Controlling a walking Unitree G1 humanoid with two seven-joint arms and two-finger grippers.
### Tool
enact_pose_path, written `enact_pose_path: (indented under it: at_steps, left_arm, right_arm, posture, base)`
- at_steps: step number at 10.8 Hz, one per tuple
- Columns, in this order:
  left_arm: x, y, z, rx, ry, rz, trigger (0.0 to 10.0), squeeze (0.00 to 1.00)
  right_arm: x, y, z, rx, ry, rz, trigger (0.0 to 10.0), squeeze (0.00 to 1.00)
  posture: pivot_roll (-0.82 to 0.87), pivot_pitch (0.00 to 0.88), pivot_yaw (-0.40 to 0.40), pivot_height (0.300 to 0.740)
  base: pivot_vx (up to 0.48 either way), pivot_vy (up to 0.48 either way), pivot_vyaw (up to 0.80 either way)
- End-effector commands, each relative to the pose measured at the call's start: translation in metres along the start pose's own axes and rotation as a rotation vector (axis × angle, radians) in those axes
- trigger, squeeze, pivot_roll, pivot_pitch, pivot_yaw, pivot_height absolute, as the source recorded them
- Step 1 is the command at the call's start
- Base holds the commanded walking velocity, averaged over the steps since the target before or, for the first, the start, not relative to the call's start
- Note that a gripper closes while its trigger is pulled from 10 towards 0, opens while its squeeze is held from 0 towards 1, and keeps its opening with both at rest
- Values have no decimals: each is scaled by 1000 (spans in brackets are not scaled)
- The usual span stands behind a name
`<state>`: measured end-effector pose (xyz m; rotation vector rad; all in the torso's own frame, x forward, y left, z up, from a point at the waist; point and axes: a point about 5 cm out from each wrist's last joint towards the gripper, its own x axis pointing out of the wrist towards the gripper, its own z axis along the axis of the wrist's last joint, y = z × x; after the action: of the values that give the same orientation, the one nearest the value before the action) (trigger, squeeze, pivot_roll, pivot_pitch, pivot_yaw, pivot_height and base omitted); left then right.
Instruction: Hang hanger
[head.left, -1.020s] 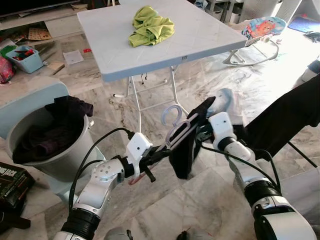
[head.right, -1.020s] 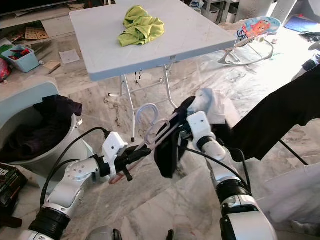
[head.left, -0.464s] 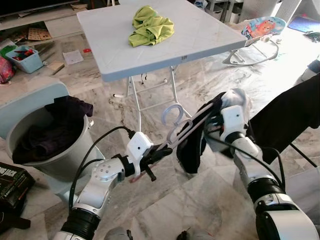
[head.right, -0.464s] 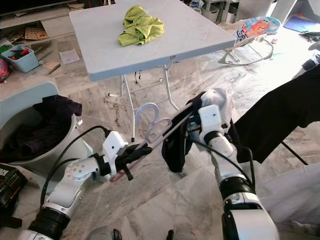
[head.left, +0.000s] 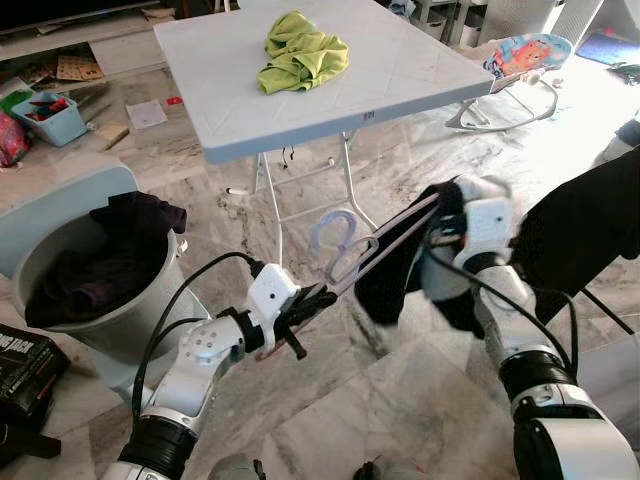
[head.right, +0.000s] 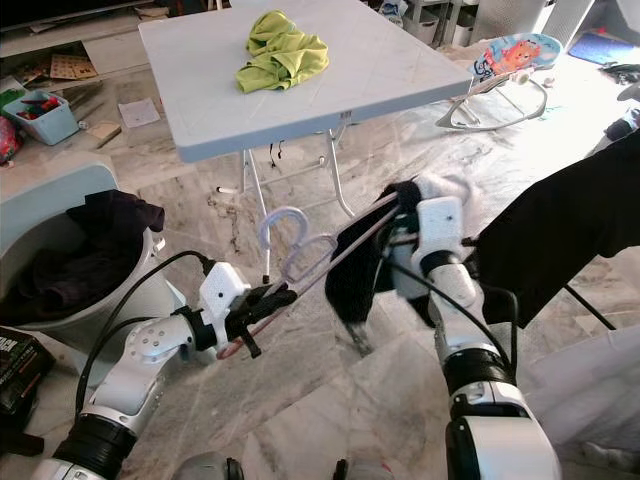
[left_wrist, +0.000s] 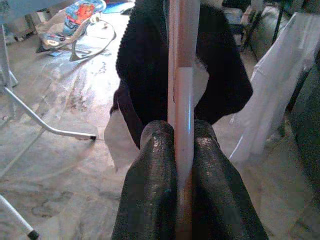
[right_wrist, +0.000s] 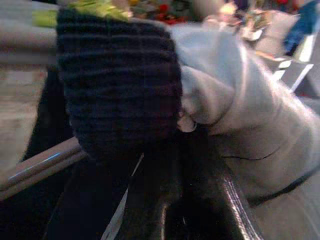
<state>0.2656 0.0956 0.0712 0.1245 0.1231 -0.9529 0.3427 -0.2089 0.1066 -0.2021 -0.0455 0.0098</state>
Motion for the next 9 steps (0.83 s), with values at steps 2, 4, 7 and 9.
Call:
enact_pose_path:
  at_steps: [2,4,7,9]
  left_arm:
    - [-7,4,-13,7,69,42,0,0]
    - [-13,7,-16,22,94,65,0,0]
    - [-25,7,-19,14,80,133,0,0]
    - [-31,10,-16,6,37,248,5373,0]
  right_arm:
    - [13,-15,37,-31,-160,-88,0,0]
    - [13,-28,40,-83,-165,-169,0,0]
    - [9,-43,32,-125,-117,-251,0,0]
    - [3,-41,21,-159,-83,-261,0,0]
  posture:
    - [-106,0,-5,740]
    - [-102,0,-3,740]
    - [-96,0,-6,740]
    - [-84,0,-9,740]
  base:
    - [0,0,0]
    - [0,0,0]
    - [0,0,0]
    - [0,0,0]
